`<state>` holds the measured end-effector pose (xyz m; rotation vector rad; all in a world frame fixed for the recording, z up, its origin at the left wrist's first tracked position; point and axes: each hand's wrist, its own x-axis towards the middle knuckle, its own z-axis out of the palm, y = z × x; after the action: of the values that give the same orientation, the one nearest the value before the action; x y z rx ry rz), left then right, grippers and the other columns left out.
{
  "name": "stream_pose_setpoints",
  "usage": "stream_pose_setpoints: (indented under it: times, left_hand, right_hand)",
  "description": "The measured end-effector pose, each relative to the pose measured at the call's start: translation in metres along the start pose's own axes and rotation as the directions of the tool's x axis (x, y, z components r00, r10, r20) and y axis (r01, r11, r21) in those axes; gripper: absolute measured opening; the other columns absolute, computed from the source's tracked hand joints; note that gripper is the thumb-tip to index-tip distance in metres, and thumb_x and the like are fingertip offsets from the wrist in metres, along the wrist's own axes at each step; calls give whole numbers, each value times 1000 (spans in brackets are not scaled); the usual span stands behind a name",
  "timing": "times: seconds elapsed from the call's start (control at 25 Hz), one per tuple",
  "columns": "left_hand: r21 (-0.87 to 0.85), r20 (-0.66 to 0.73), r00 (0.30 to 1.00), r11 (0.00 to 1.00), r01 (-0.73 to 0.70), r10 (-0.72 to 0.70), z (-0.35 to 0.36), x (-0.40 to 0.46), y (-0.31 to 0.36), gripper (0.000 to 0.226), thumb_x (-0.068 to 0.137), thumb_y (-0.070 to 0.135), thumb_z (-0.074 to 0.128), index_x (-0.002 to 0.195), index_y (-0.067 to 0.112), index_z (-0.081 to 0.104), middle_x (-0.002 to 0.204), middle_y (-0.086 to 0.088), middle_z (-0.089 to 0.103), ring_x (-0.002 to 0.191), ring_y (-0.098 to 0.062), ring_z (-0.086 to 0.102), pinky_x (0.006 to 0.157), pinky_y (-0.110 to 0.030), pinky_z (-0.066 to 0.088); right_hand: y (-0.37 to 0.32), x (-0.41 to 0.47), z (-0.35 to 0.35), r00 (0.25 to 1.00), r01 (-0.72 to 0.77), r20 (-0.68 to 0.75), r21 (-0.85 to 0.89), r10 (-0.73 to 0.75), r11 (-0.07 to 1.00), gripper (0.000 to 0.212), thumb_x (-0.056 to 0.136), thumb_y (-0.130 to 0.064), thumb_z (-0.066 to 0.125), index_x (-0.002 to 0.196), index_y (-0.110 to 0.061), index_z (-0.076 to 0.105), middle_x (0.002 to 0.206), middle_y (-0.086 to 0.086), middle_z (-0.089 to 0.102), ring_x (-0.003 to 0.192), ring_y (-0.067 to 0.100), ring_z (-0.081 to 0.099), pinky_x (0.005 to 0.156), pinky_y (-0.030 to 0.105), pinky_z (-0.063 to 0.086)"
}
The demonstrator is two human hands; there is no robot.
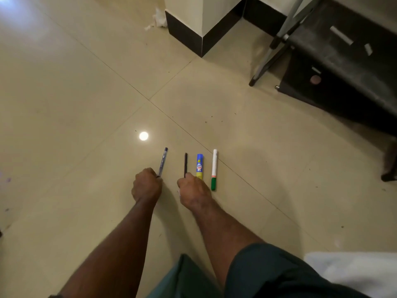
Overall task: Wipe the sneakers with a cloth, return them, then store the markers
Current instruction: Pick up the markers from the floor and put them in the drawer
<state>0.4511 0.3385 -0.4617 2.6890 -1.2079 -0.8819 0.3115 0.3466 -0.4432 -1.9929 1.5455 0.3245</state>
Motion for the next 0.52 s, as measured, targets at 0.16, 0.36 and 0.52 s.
stream_pose_setpoints:
  times: [0.16, 0.36, 0.52]
  left_hand:
    - [71, 33, 999, 997, -42, 39, 13, -9, 8, 14, 91, 21, 57, 97, 12, 65, 96, -9, 65, 85, -33, 64, 79, -42, 55]
    - [-139, 87, 989, 984, -110, 123, 1, -9, 41, 13, 94, 26, 60, 94, 15, 67, 94, -3, 66, 91, -28, 62, 84, -41, 52]
    - [-333, 164, 926, 902, -274, 341, -47, -24, 140, 15, 91, 17, 65, 77, 11, 69, 72, -5, 68, 72, -24, 63, 58, -25, 43]
  right_hand:
    - [4, -9, -3, 991, -123, 55, 11, 122, 992, 29, 97, -3, 56, 125, -8, 59, 120, 15, 61, 110, 31, 63, 83, 38, 54]
    - [0, -7, -72, 887, -383, -20, 530, 462, 757, 26, 94, -7, 62, 119, -12, 59, 123, 11, 62, 111, 30, 64, 83, 34, 53]
    - [54, -20, -181, 727, -397, -23, 802, 686, 447, 32, 84, -5, 70, 116, -9, 65, 123, 12, 65, 113, 30, 65, 82, 32, 53]
